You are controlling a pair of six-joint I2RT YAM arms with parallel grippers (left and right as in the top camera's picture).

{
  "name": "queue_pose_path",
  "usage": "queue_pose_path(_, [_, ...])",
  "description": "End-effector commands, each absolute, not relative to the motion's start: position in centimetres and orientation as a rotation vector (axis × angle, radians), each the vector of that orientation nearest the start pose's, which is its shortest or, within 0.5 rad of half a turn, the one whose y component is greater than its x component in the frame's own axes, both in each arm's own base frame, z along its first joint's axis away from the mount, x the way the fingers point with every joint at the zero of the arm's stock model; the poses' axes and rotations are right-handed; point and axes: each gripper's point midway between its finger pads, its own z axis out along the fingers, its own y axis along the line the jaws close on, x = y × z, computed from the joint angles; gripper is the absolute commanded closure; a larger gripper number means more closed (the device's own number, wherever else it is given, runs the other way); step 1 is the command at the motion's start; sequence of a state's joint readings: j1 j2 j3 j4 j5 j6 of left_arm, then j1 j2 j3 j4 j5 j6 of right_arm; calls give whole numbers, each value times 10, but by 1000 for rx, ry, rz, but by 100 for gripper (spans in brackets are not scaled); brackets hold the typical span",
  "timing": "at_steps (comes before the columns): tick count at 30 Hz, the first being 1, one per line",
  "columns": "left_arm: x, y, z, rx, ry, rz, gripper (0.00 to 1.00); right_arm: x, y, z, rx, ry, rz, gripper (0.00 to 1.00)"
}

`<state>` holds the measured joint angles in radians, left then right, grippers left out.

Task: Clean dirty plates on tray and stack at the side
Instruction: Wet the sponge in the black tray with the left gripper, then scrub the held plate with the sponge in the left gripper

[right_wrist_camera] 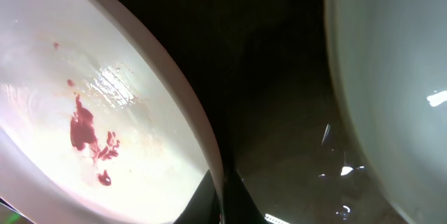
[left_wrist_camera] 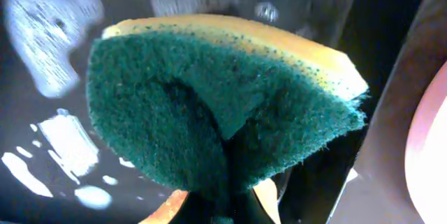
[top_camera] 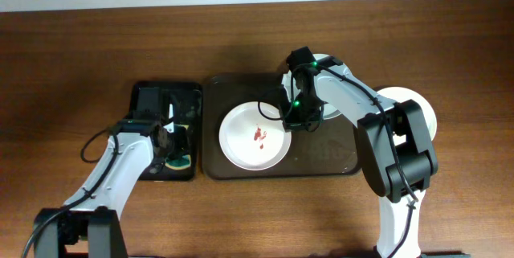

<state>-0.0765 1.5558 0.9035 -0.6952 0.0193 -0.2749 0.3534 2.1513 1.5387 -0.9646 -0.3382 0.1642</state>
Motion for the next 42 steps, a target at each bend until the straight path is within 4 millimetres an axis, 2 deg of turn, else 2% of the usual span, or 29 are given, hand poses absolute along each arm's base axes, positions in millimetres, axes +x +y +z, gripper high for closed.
queue_pose_path(1, [295,-37,35,-373,2907,-195,100,352,189,8,-294,3177,491,96])
queue_pose_path(4, [294,-44,35,-427,2909,-256,100,351,189,8,-293,3181,491,96])
queue_pose_path(8, [297,-61,39,-405,2896,-401,100,351,189,8,-293,3181,491,96])
queue_pose_path(10, [298,-56,39,-408,2890,-361,100,351,189,8,-293,3183,490,96])
queue_pose_path(11, [303,-47,44,-412,2865,-289,100,351,189,8,-293,3185,489,92])
queue_pose_path(12, [309,-37,57,-415,2820,-211,100,351,189,8,-293,3184,490,85])
queue_pose_path(14, [332,-35,106,-335,2680,-202,100,351,189,8,-293,3184,490,74])
queue_pose_path(15, [341,-42,130,-270,2618,-251,100,351,189,8,-293,3183,489,68])
queue_pose_path(16, [345,-51,144,-227,2584,-304,100,352,189,8,-293,3181,490,68])
queue_pose_path(17, [347,-68,151,-178,2563,-404,100,353,190,8,-294,3174,491,69])
queue_pose_path(18, [346,-87,152,-125,2564,-513,100,356,190,8,-294,3161,494,74])
queue_pose_path(20, [342,-123,144,-13,2589,-646,100,360,191,8,-255,3152,489,92])
queue_pose_path(21, [340,-137,136,29,2614,-666,100,362,188,7,-182,3159,456,96])
queue_pose_path(23, [337,-166,118,113,2653,-743,100,364,188,7,-68,3168,454,96])
queue_pose_path(25, [338,-197,105,198,2648,-917,100,362,190,7,-72,3173,463,96])
queue_pose_path(28, [340,-223,80,209,2676,-1019,100,362,190,7,-72,3172,463,96])
queue_pose_path(31, [348,-233,66,154,2681,-1051,100,362,189,7,-71,3174,462,96])
queue_pose_path(34, [351,-235,47,12,2733,-1077,100,361,189,7,-71,3178,461,96])
queue_pose_path(38, [356,-228,39,-296,2782,-1051,100,360,189,7,-70,3181,460,96])
queue_pose_path(42, [360,-233,41,-266,2753,-1058,100,360,189,7,-70,3181,460,96])
